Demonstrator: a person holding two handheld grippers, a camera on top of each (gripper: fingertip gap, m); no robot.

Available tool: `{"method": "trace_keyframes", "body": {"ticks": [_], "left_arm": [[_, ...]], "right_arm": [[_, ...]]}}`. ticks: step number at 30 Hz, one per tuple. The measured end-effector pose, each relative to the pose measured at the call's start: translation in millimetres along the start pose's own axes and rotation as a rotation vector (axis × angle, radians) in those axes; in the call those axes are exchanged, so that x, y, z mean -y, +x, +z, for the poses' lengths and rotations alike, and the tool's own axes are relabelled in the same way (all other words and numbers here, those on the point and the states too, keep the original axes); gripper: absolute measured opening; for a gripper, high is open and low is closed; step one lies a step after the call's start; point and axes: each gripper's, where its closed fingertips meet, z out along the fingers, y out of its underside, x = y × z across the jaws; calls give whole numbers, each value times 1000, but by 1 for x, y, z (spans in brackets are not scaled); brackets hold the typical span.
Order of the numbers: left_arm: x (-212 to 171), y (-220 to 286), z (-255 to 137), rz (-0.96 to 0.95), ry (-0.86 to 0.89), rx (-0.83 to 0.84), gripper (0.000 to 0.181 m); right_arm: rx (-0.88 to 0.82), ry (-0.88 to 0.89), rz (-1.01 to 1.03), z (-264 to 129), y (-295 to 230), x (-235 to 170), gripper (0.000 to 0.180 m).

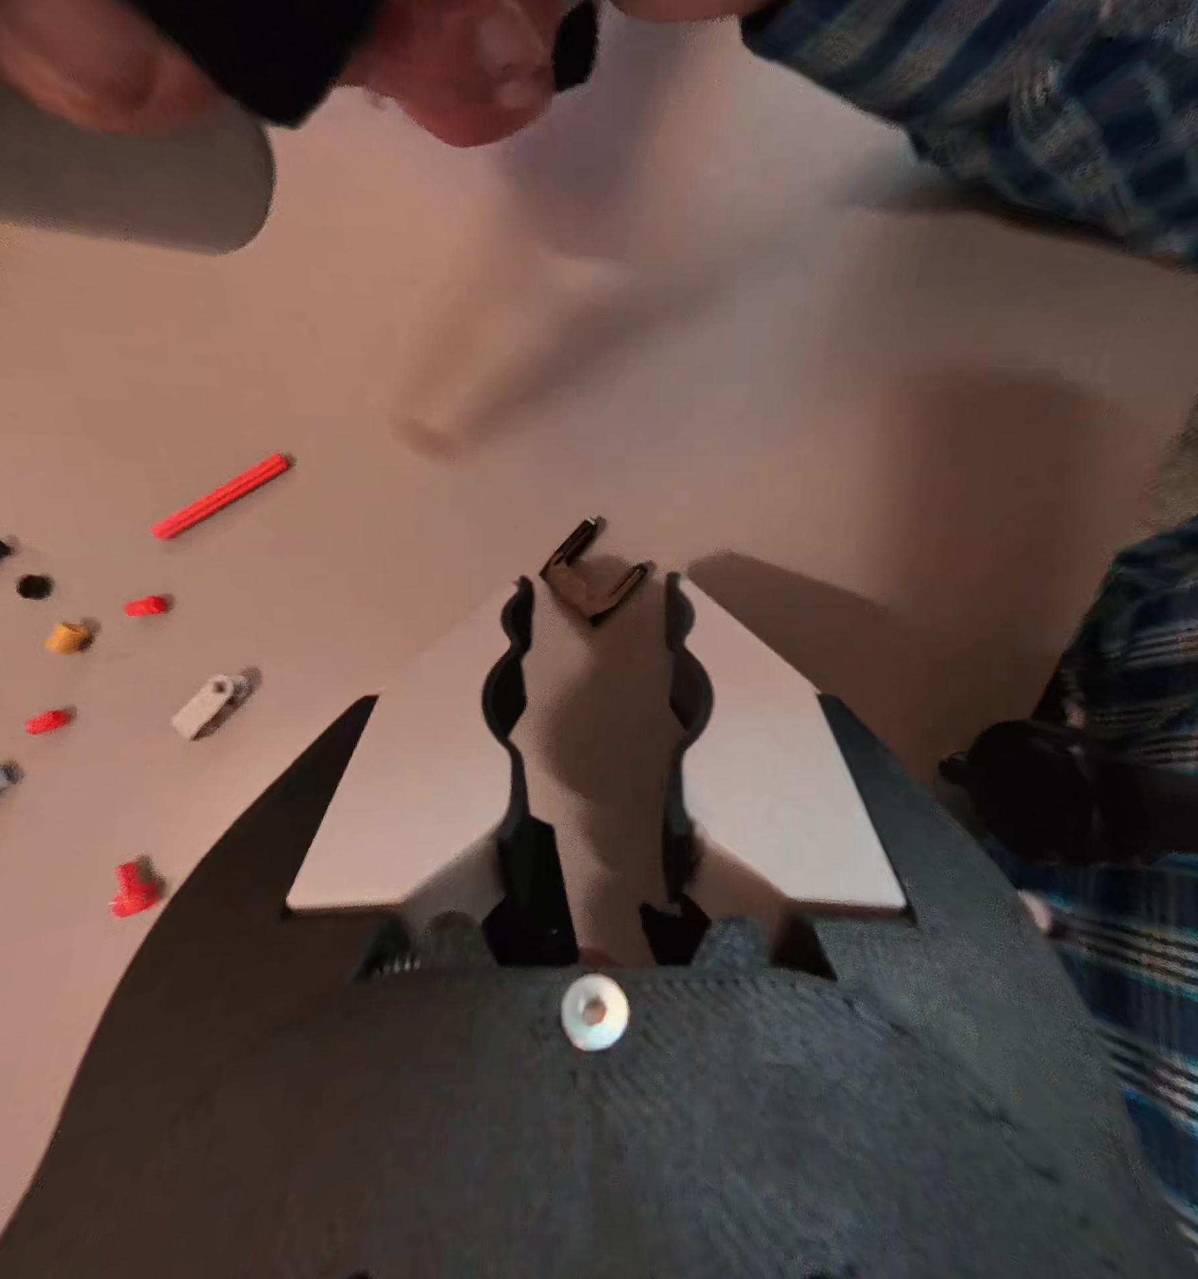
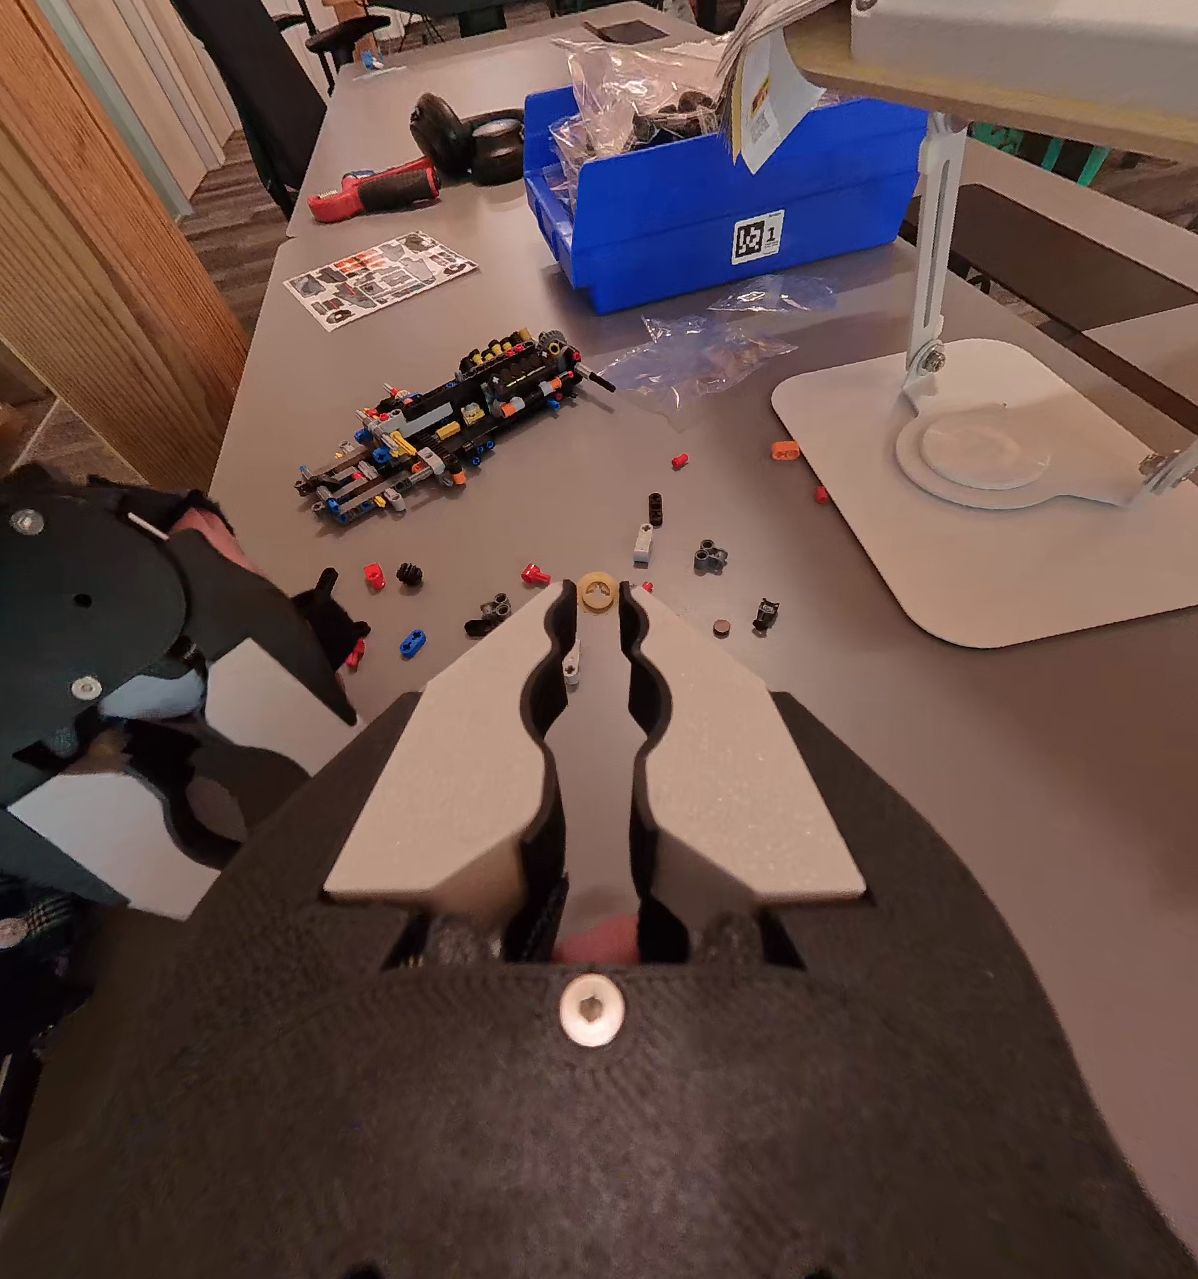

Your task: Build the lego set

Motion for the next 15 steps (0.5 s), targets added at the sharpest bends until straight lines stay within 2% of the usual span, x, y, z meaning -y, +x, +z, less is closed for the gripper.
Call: {"method": "trace_keyframes", "body": {"ticks": [3, 6, 7, 11, 15], "left_arm": [[6, 5, 1, -139, 44, -57, 52], [5, 11, 10, -156, 25, -46, 53], [3, 11, 14, -150, 11, -29, 51], [5, 13, 17, -120, 10, -16, 22], [3, 19, 17, 38, -12, -51, 21]], "right_arm": [[0, 0, 1, 0, 0, 0, 9], [1, -1, 0, 0, 0, 0, 9], [1, -2, 0, 0, 0, -1, 9], [-1, 0, 0, 0, 0, 0, 9], [-1, 2, -2, -1, 0, 1, 9]]}}
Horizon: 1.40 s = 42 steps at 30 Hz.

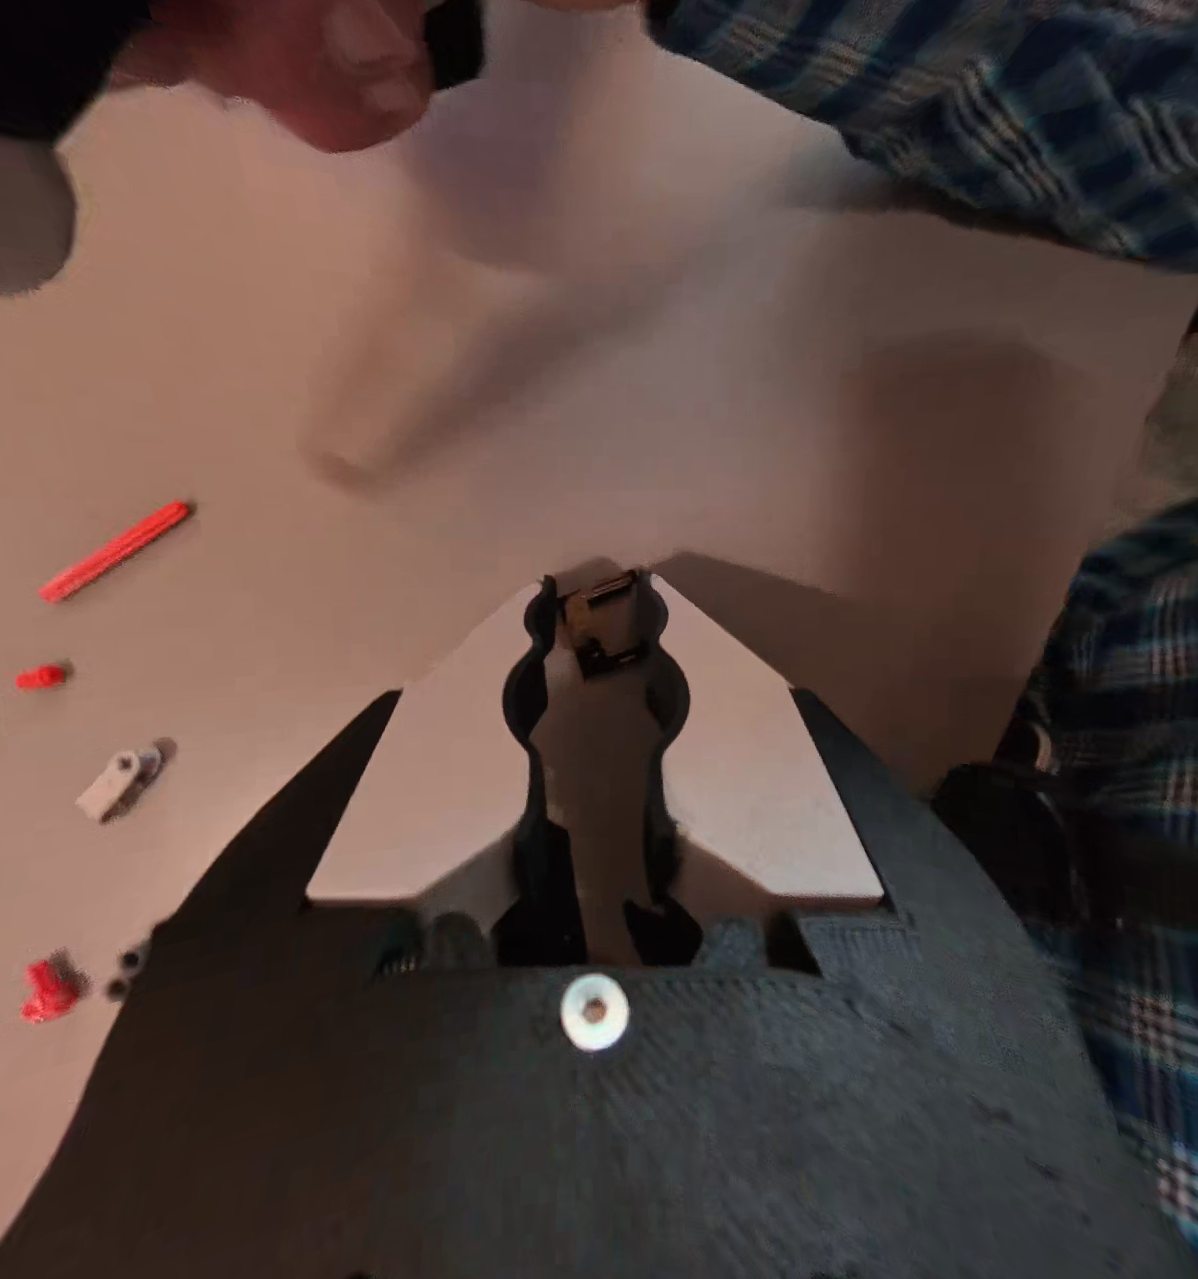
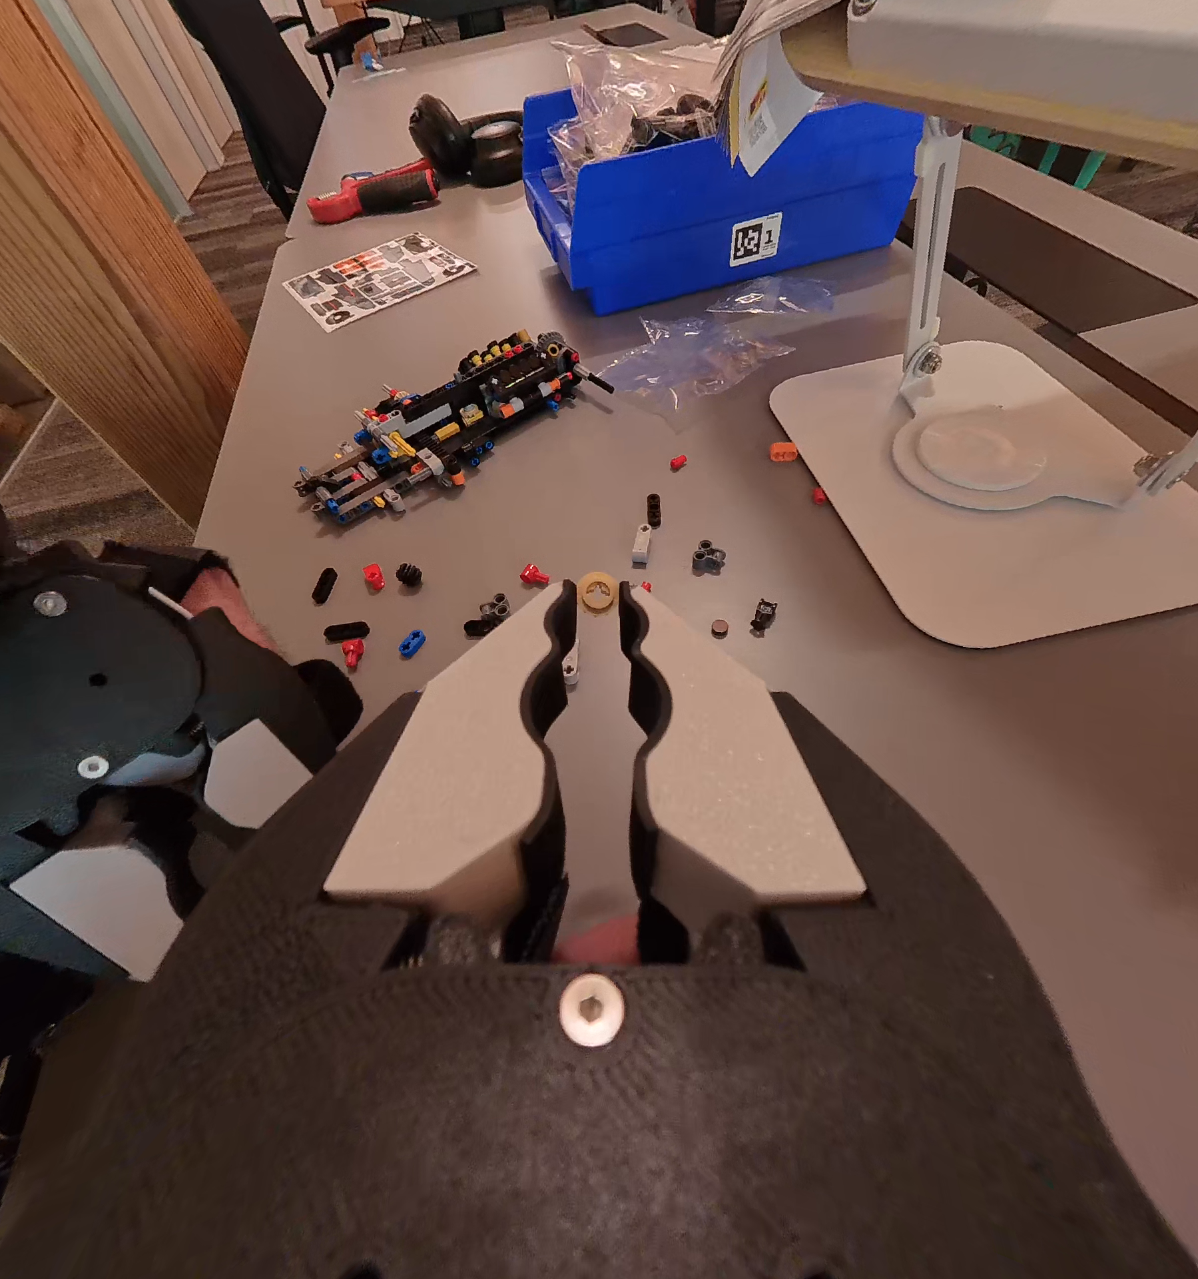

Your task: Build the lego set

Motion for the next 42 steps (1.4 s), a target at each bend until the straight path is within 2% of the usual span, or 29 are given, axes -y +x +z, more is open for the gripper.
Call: {"method": "trace_keyframes", "body": {"ticks": [4, 6, 8, 9, 13, 15, 19, 22, 26, 33, 42], "left_arm": [[-8, 8, -7, 248, -56, -114, 21], [-19, 16, -15, 385, -96, -231, 21], [-26, 9, -20, 490, -117, -237, 22], [-28, 2, -22, 467, -135, -225, 36], [-34, -18, -33, 240, -130, -145, 63], [-35, -20, -40, 105, -84, -102, 63], [-39, -9, -46, -112, -9, -51, 49], [-49, -4, -45, -171, -25, 19, 43], [-43, 1, -41, -255, 25, 18, 23], [-44, -5, -34, -228, 1, 56, 5], [-48, -10, -35, -39, -48, 52, 1]], "right_arm": [[1, -1, 1, 0, 0, 0, 9], [3, -3, 1, 1, 0, -1, 9], [3, -6, 1, 1, 0, -2, 9], [2, -7, 1, 1, 0, -2, 9], [-2, -5, 6, 0, 3, -2, 9], [-3, -3, 10, -1, 4, -2, 9], [0, -5, 18, 0, 5, -4, 9], [1, -10, 18, 1, 5, -5, 9], [2, -15, 16, 3, 4, -6, 9], [-2, -11, 9, 2, 3, -5, 9], [-7, -26, 6, 3, 5, -8, 9]]}}
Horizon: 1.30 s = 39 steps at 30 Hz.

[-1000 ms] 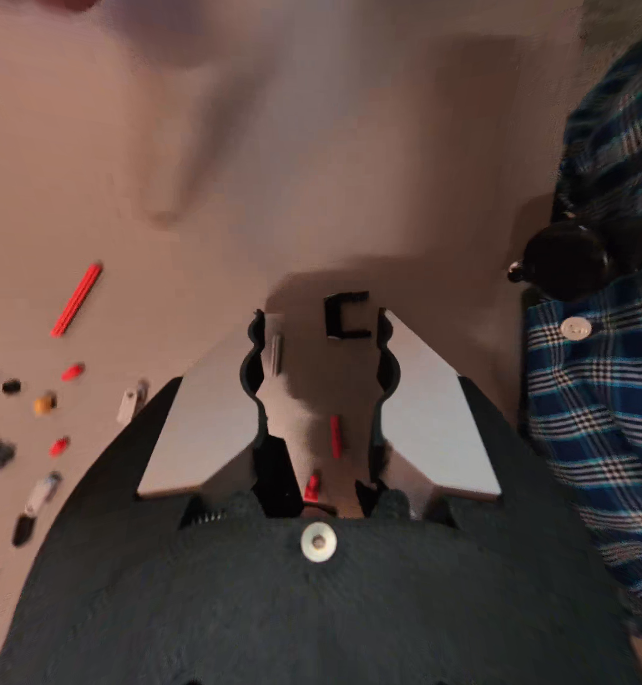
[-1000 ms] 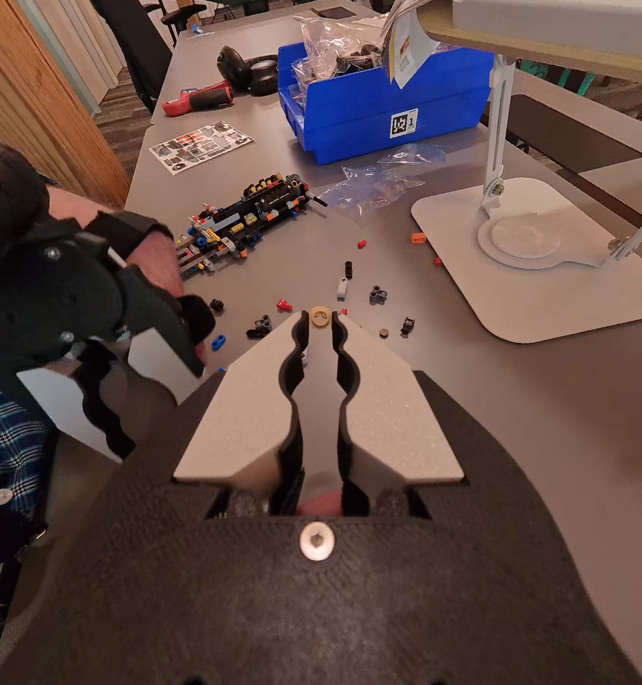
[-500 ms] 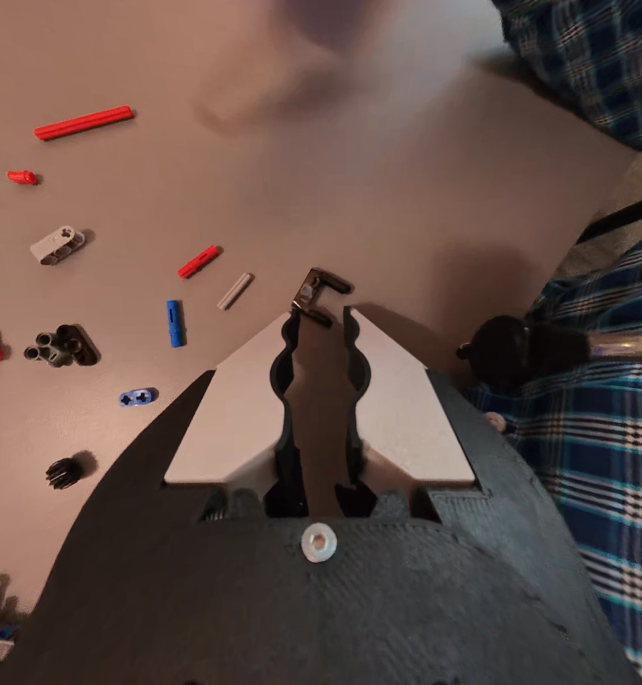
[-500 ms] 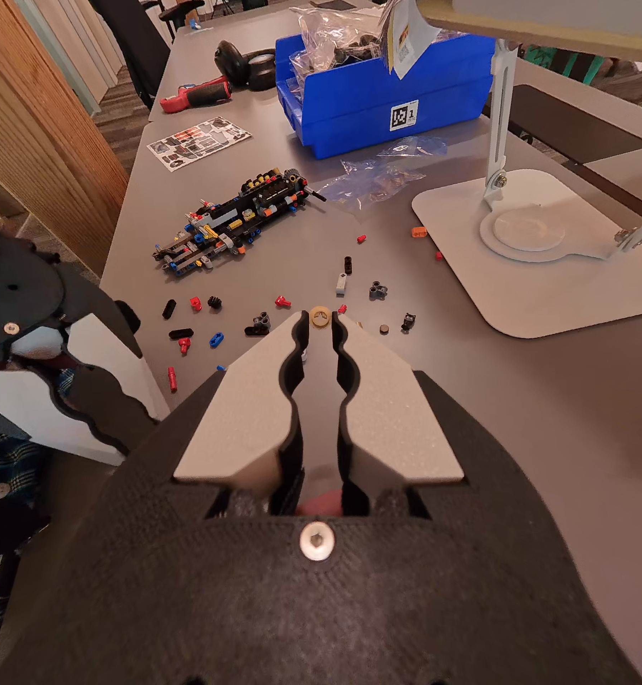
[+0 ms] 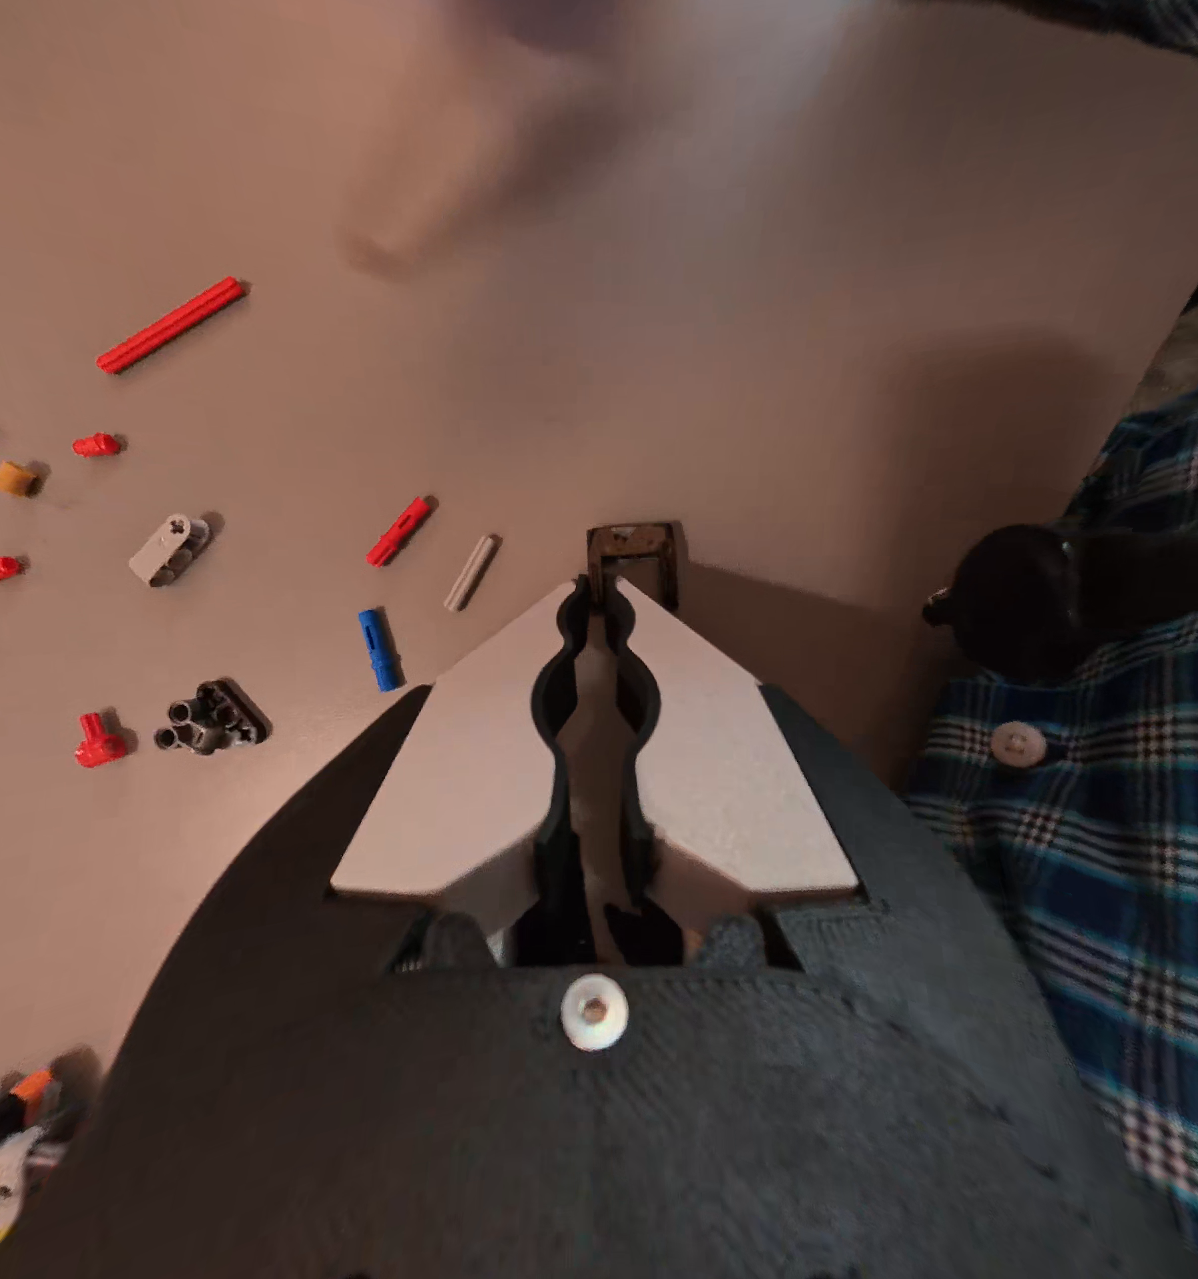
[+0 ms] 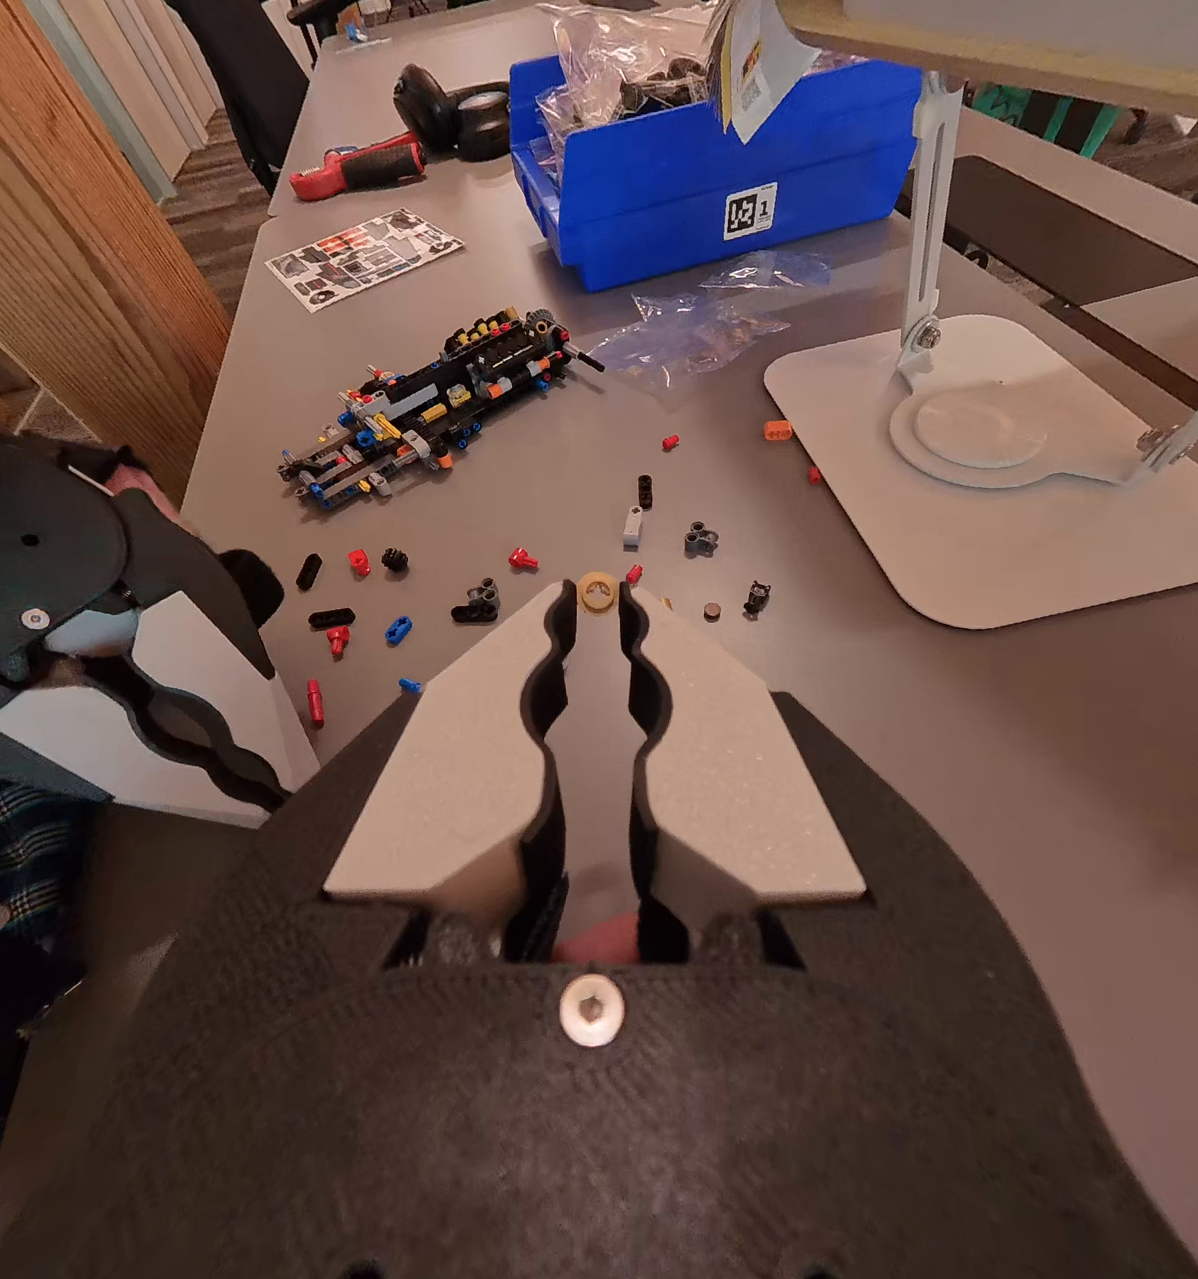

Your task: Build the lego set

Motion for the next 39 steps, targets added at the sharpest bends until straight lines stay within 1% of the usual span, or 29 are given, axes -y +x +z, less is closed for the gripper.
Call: {"method": "trace_keyframes", "body": {"ticks": [3, 5, 6, 8, 10, 12, 14, 19, 23, 31, 34, 38, 39], "left_arm": [[-6, -7, -4, 95, -25, -11, 1], [-10, -13, -6, 120, -32, -13, 1], [-11, -16, -7, 118, -34, -14, 2], [-13, -21, -10, 87, -27, -15, 13], [-13, -22, -14, 55, -5, -15, 14], [-12, -20, -17, 7, 22, -22, 20], [-12, -18, -17, -29, 36, -23, 20], [-13, -12, -10, -7, 27, -3, 14], [-9, -12, -6, -4, 38, -7, 2], [-8, -21, -8, -31, 82, 52, 1], [-7, -26, -16, -67, 123, 67, 1], [-11, -37, -30, -119, 169, 101, 1], [-13, -40, -34, -131, 179, 109, 1]], "right_arm": [[-2, -25, -3, 2, 1, -5, 9], [-2, -55, -10, 4, 2, -11, 9], [1, -76, -13, 5, 2, -15, 9], [16, -126, -19, 8, 1, -25, 9], [24, -182, -44, 12, -2, -35, 9], [23, -233, -75, 15, -4, -44, 9], [22, -268, -96, 18, -5, -51, 9], [28, -299, -112, 22, -8, -58, 9], [37, -313, -120, 21, -9, -60, 9], [71, -376, -139, 20, -14, -72, 9], [79, -397, -153, 22, -17, -77, 16], [84, -376, -145, 23, -15, -76, 14], [72, -362, -157, 23, -12, -74, 7]]}}
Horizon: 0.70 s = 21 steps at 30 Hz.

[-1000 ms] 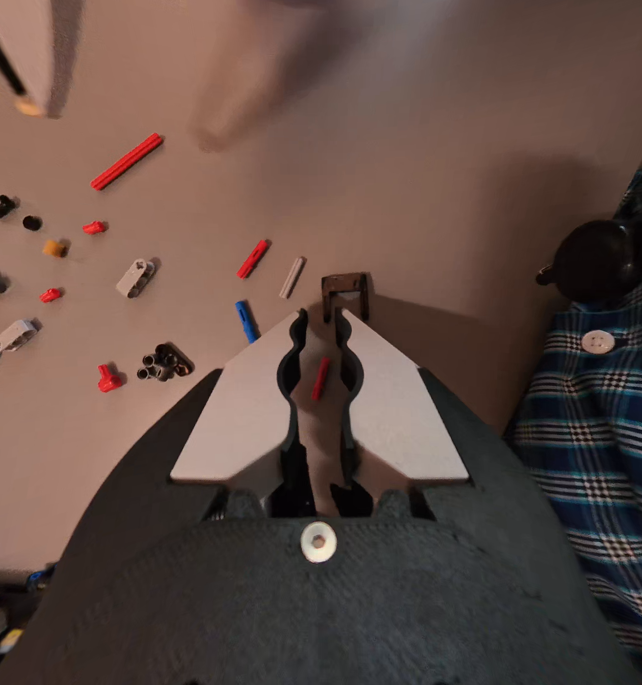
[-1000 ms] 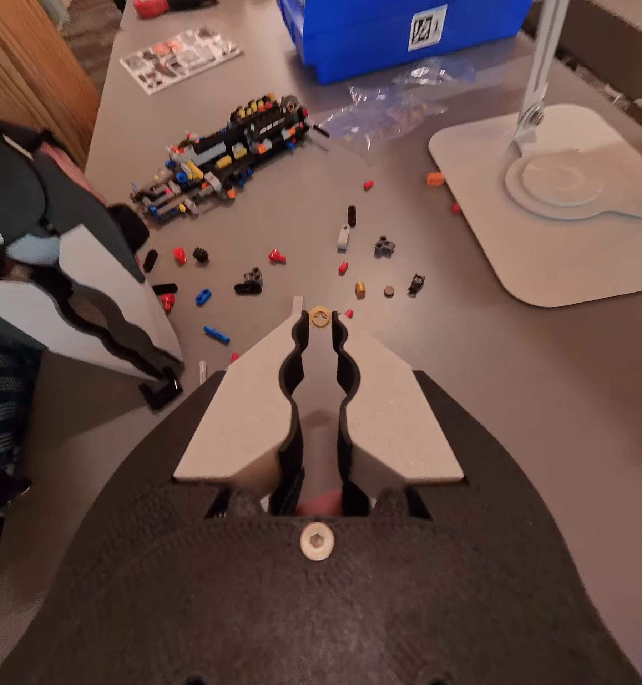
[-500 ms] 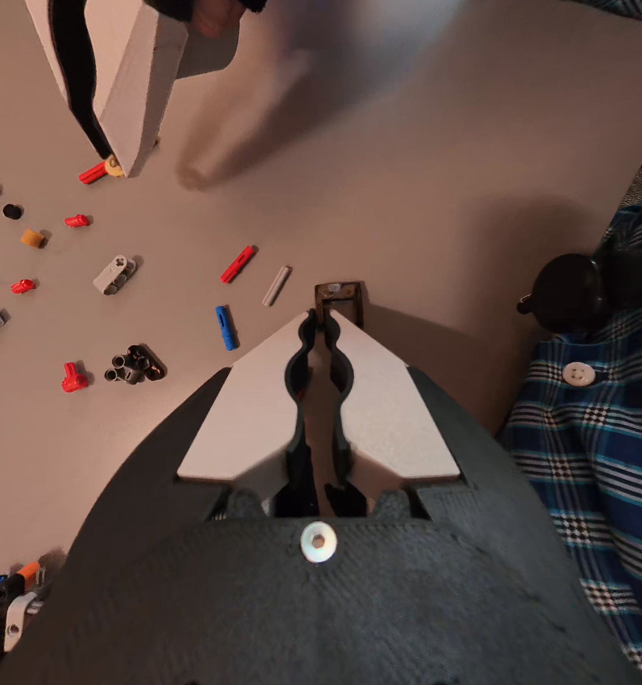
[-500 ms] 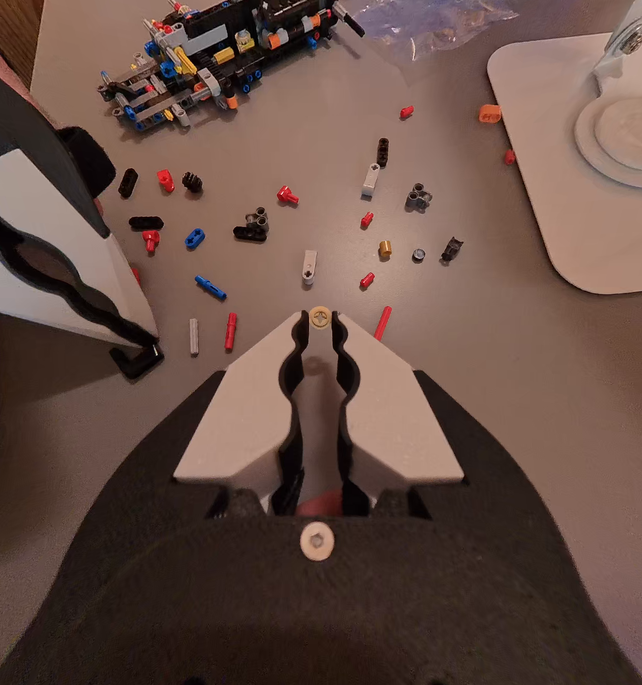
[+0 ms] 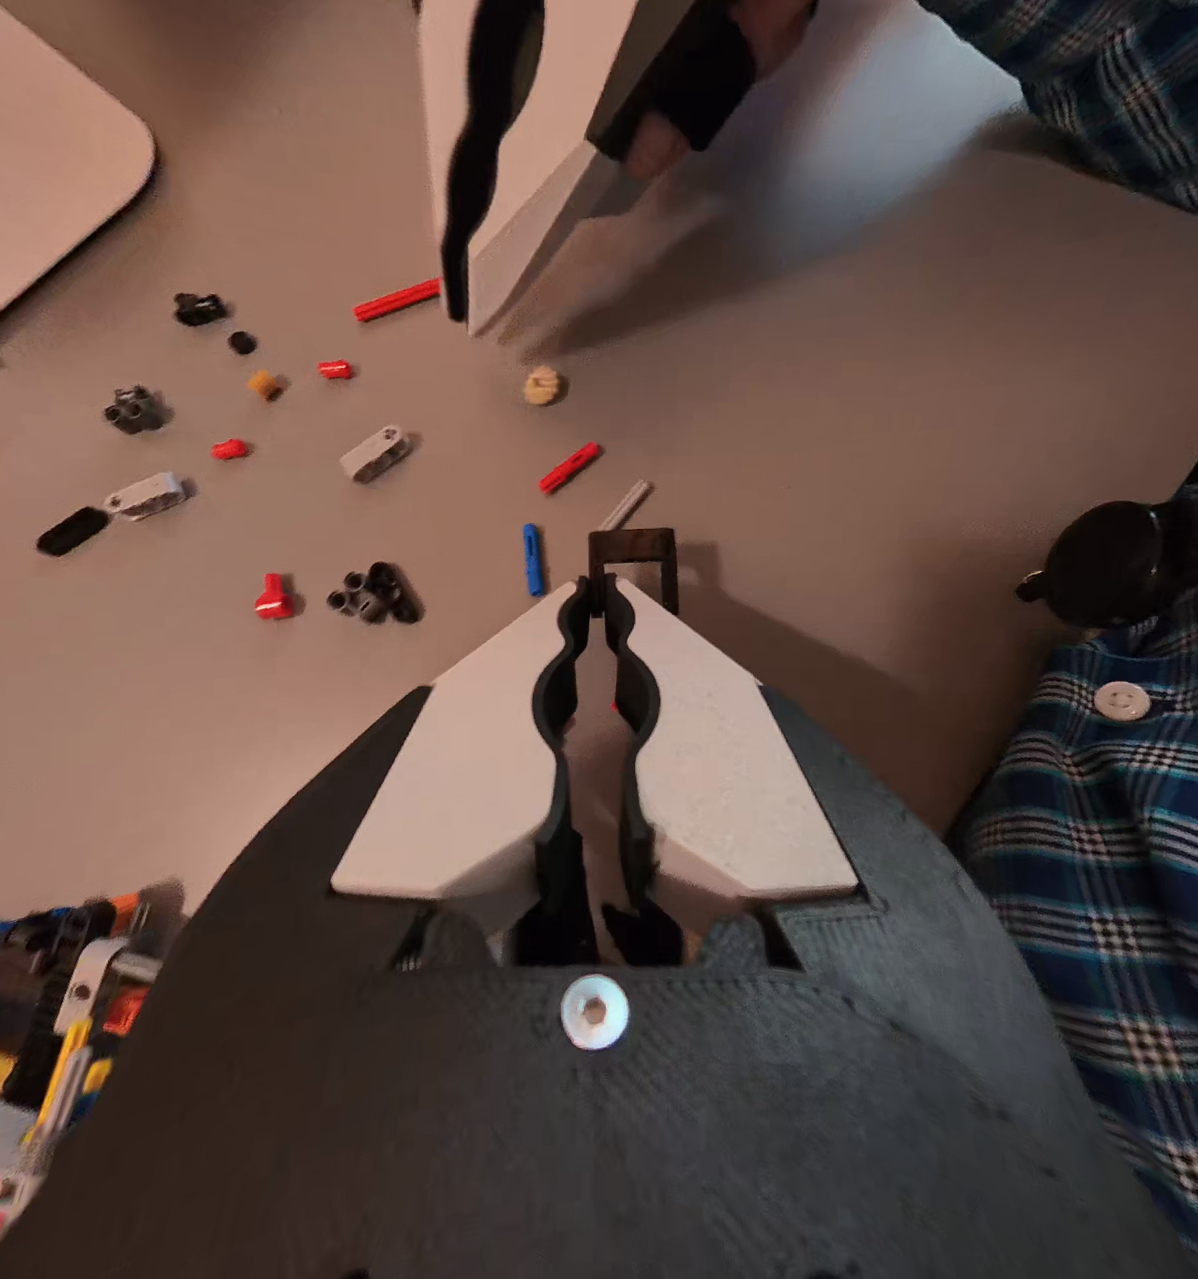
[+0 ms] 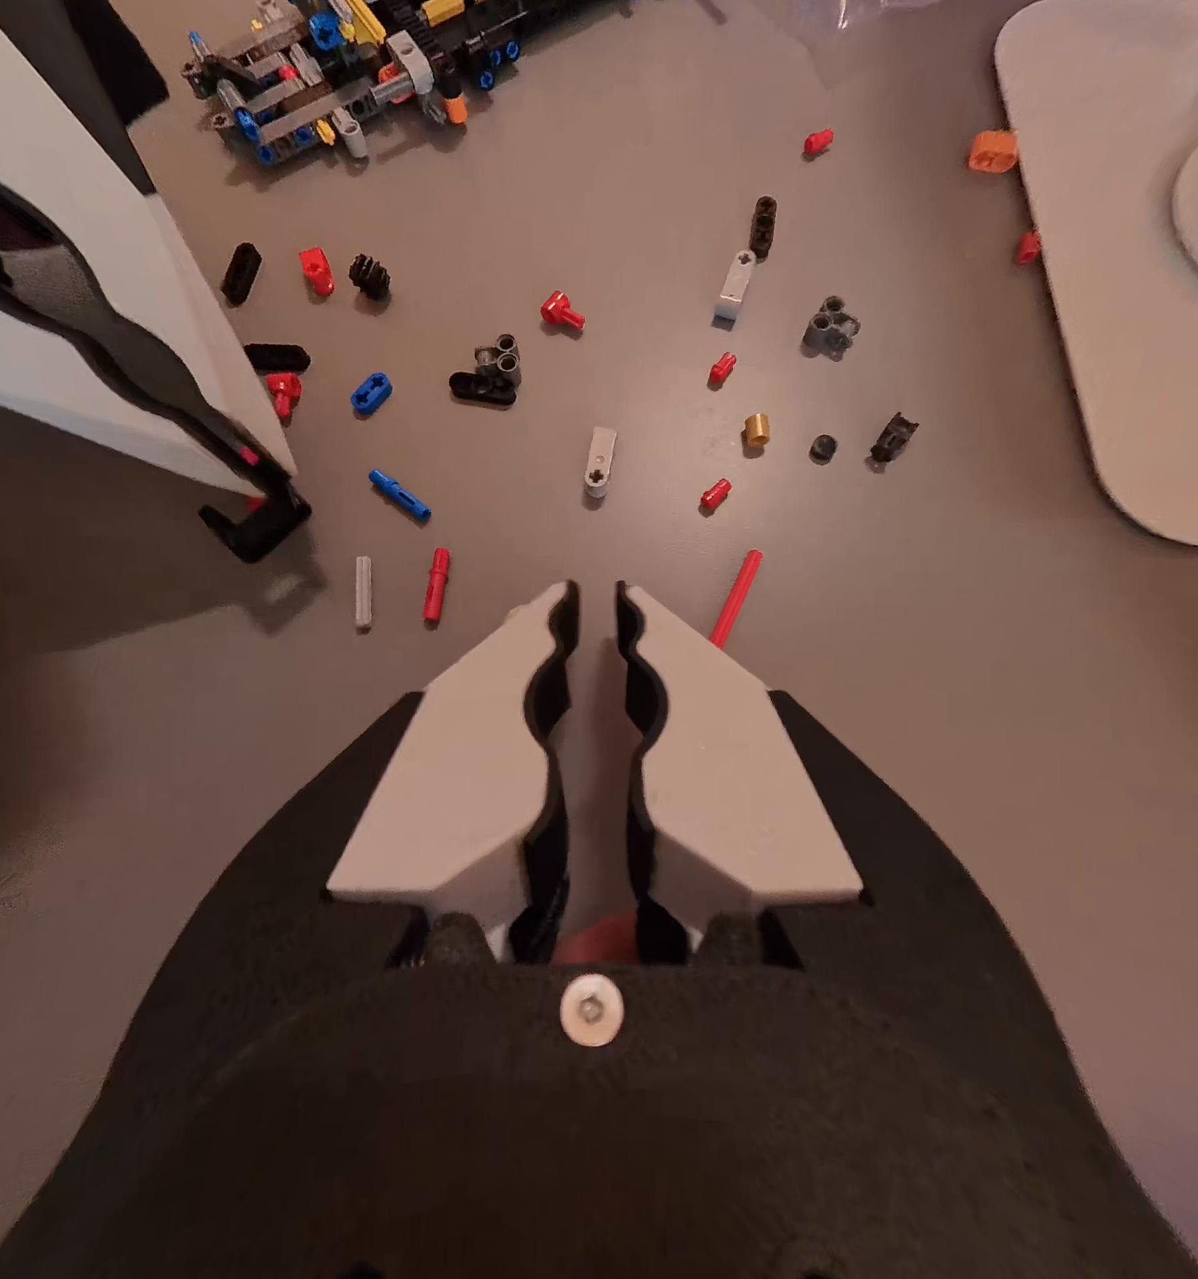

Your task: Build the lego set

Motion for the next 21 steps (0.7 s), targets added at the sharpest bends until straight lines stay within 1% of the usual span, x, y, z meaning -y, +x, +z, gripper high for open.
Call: {"method": "trace_keyframes", "body": {"ticks": [1, 8, 10, 15, 21], "left_arm": [[-1, -4, -5, -12, 10, 11, 1], [-10, -42, -48, -108, 106, 116, 2], [-15, -55, -62, -136, 141, 147, 2], [-36, -82, -91, -210, 177, 224, 1], [-56, -94, -106, -256, 184, 262, 1]], "right_arm": [[-13, 13, -8, -1, 3, 1, 0], [-31, 118, 71, -6, 18, 12, 0], [-36, 143, 94, -7, 21, 14, 5], [-61, 177, 115, -7, 28, 17, 7], [-57, 197, 117, -6, 26, 23, 8]]}}
